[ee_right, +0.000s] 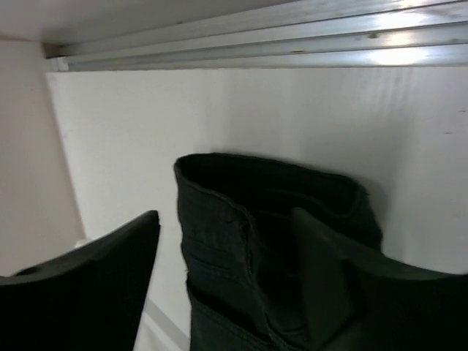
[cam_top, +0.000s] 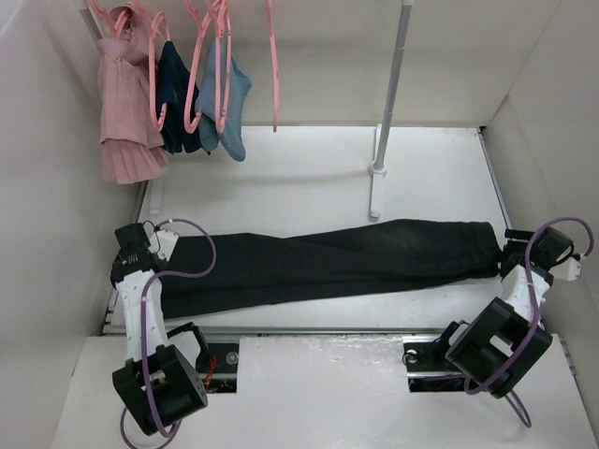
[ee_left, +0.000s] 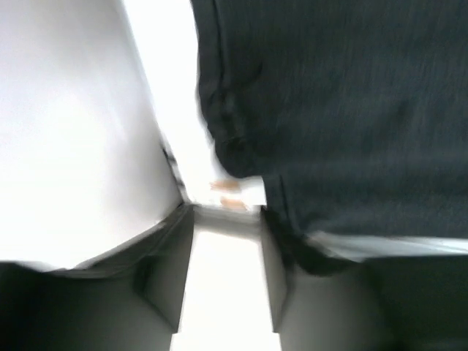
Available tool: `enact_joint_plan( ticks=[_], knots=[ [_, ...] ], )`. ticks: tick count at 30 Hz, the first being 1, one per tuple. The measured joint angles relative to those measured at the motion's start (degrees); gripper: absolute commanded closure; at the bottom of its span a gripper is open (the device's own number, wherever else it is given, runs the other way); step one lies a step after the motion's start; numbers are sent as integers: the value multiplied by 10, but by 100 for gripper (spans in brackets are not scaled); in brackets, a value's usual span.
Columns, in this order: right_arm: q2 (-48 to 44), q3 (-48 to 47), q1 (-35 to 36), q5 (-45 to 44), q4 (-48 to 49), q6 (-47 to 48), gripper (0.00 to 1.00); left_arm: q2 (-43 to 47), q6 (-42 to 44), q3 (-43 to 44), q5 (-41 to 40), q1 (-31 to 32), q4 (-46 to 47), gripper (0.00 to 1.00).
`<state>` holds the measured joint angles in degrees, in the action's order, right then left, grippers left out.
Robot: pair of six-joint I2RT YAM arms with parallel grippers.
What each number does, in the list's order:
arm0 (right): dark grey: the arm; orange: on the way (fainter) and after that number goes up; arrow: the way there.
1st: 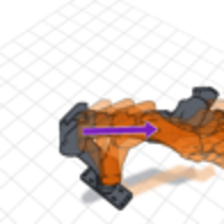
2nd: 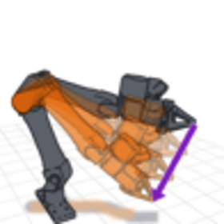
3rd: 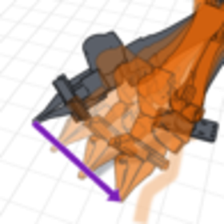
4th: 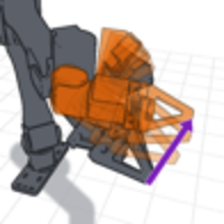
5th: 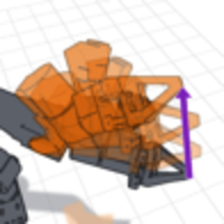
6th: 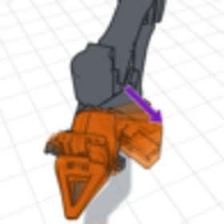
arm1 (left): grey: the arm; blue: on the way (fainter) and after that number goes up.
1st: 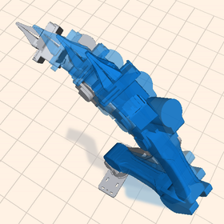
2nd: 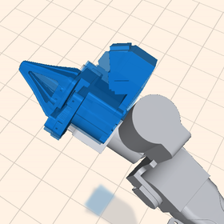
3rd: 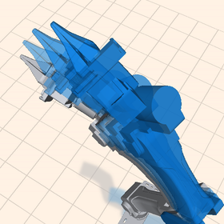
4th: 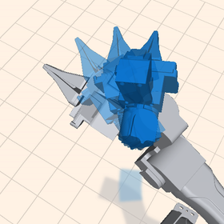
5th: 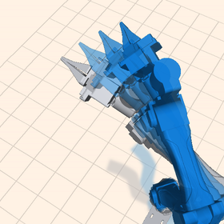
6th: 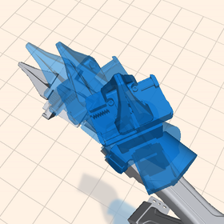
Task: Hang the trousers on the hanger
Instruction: Fold the trousers at the center of the board.
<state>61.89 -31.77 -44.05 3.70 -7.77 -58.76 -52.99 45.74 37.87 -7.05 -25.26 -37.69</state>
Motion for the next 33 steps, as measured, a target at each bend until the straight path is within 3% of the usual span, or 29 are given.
enact_joint_plan(
  ticks=[2, 4, 8, 13, 16, 17, 18, 20, 21, 23, 25, 33],
  knots=[
    [0, 0, -3, -26, -29, -4, 14, 0, 17, -20, -23, 0, -13, 49],
    [0, -9, -6, -51, -65, 4, 0, 0, 34, -36, -50, 0, -32, 46],
    [2, -80, 11, -90, -109, 75, 0, -3, 56, -31, -71, 0, -75, 43],
    [24, -205, 133, -150, -106, 183, 2, -38, 45, 103, -26, 1, -102, 44],
    [40, -226, 235, -172, -102, 220, 14, -44, 23, 142, 22, 14, -67, 46],
    [49, -225, 259, -172, -105, 226, 24, -44, 18, 134, 33, 22, -53, 46],
    [60, -221, 276, -169, -107, 228, 45, -42, 12, 112, 40, 30, -28, 46],
    [83, -198, 289, -156, -110, 224, 64, -46, 2, 50, 40, 56, 14, 46],
    [95, -184, 289, -147, -113, 218, 79, -50, -2, 12, 34, 73, 37, 47],
    [120, -149, 288, -125, -115, 207, 89, -63, -6, -58, 18, 106, 76, 48],
    [141, -120, 292, -110, -124, 196, 96, -79, -7, -105, -4, 133, 109, 49],
    [246, -132, 309, -59, -120, 169, 99, -162, -8, -99, -86, 152, 260, 59]
  ],
)
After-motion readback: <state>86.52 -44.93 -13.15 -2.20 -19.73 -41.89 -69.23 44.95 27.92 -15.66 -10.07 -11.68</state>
